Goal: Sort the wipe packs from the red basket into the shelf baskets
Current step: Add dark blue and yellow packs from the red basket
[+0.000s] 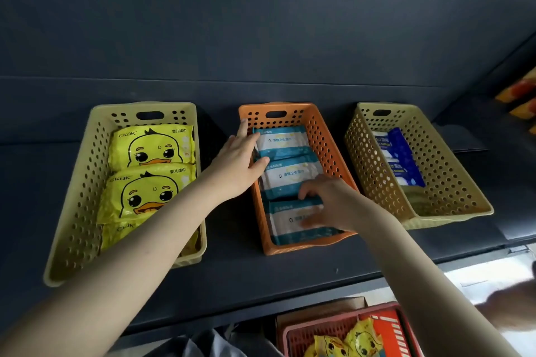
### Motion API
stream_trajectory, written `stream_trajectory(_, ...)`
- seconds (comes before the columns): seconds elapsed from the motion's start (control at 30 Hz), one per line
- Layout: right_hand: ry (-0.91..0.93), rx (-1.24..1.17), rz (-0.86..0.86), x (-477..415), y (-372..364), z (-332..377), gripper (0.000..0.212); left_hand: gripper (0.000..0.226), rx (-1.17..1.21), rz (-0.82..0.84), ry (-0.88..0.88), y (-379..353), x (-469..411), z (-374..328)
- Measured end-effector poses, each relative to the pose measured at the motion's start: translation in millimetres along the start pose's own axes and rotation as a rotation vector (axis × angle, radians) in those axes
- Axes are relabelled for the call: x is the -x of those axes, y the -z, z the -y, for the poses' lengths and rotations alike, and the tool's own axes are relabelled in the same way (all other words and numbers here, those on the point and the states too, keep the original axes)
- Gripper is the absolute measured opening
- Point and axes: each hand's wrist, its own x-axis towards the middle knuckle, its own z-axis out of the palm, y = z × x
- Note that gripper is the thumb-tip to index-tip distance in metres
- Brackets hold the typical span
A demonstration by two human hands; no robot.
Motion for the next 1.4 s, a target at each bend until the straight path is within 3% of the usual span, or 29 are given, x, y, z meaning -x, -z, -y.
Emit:
stream_trajectory(0.17, 0.065, -0.036, -0.086, -12, 0, 7, 0.069, 0.063, -0.011, -0.005, 0.005, 2, 4, -4)
stream_trajectory(0.37, 0.117, -0.047, -0.058, -18, 4, 4, 0.061, 0.057, 0.006, -0.003, 0.006, 5, 7, -11)
stream_trajectory(0.5, 0.033, -0.143, -0.069, 8, 30, 5, 0.058, 0.054, -0.096, 0.08, 0.006, 20, 13, -20)
stream_trajectory(0.7, -0.047, -0.207, -0.388, 107, 44, 9, 0.036, 0.035, -0.258, 0.053, -0.129, 42, 66, -49)
stream_trajectory(0.83, -0.135, -0.268, -0.575, 184, -5, 21, 0.031, 0.031, -0.159, -0.051, -0.357, 17, 130, -54)
stream_trajectory(0.97, -0.292, -0.355, -0.531, 257, -79, 35, 0.026, 0.028, -0.03, 0.07, -0.474, -29, 190, -43)
stream_trajectory(1.23, -0.532, -0.356, -0.373, 357, -221, 19, 0.022, 0.026, 0.119, 0.235, -0.375, -156, 286, -22)
stream_trajectory(1.4, -0.636, -0.476, -0.299, 375, -291, -32, 0.022, 0.027, 0.118, 0.444, -0.244, -254, 313, -21)
